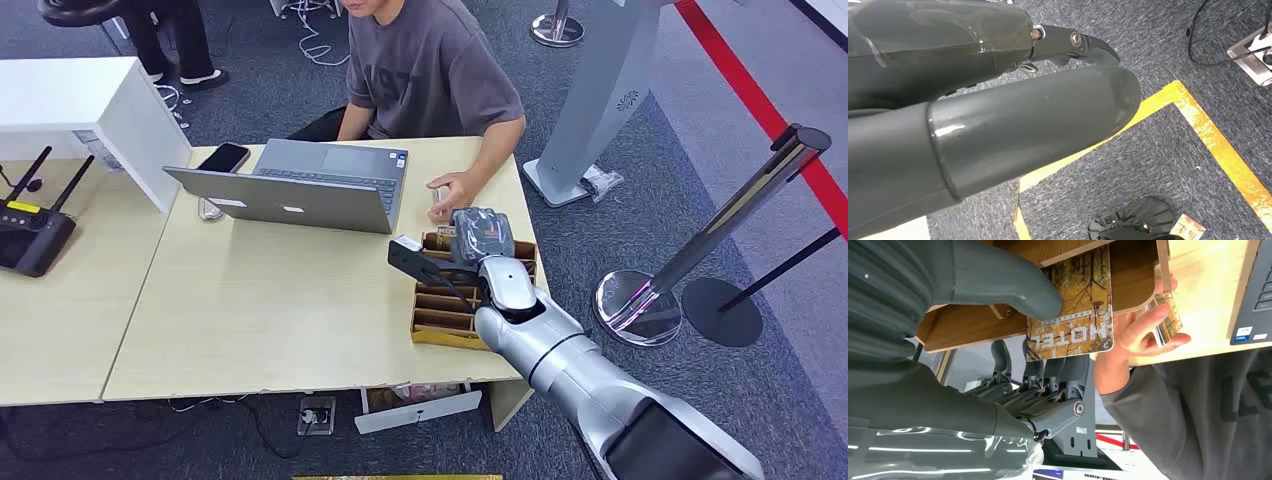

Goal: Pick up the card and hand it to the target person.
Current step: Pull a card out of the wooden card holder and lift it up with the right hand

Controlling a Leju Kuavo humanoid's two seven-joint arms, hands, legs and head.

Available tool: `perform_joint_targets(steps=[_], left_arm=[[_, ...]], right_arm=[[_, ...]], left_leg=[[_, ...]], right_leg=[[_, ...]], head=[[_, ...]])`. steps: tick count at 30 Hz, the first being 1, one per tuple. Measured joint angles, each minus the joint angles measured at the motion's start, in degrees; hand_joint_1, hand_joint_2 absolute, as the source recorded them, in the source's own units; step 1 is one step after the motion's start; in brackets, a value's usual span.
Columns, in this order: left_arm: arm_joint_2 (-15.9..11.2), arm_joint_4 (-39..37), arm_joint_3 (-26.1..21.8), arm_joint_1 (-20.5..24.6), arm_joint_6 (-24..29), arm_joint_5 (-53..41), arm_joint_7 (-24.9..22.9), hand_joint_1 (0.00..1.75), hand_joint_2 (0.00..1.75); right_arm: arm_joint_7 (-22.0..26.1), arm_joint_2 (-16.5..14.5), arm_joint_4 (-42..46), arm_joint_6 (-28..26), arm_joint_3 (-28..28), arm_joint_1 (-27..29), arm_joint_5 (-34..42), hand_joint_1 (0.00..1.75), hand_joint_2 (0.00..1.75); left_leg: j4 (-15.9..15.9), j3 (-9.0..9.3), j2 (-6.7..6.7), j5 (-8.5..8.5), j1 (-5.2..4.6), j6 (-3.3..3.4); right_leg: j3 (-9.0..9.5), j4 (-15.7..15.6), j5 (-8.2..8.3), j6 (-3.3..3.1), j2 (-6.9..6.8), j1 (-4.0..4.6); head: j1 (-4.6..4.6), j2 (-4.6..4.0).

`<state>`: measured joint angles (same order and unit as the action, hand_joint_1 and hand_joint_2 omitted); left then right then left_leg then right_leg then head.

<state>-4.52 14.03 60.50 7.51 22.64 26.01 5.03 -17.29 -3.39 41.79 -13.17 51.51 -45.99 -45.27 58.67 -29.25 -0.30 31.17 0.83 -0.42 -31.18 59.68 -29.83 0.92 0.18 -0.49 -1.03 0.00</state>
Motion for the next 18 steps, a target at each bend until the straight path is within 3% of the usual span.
perform_joint_targets(steps=[11, 18], left_arm=[[0.0, 0.0, 0.0, 0.0, 0.0, -0.2, 0.0, 0.0, 0.0], [0.0, 0.0, 0.0, 0.0, 0.0, -0.2, 0.0, 0.0, 0.0]], right_arm=[[0.0, 0.2, 0.5, -0.2, 0.0, 0.0, 0.2, 1.22, 1.75], [0.0, 0.5, 1.2, -0.4, -0.2, 0.0, 0.8, 1.13, 1.75]], left_leg=[[0.0, 0.0, 0.0, 0.0, 0.0, 0.0], [0.0, 0.0, 0.0, 0.0, 0.0, 0.0]], right_leg=[[0.0, 0.0, 0.0, 0.0, 0.0, 0.0], [0.0, 0.0, 0.0, 0.0, 0.0, 0.0]], head=[[0.0, 0.0], [0.0, 0.0]])
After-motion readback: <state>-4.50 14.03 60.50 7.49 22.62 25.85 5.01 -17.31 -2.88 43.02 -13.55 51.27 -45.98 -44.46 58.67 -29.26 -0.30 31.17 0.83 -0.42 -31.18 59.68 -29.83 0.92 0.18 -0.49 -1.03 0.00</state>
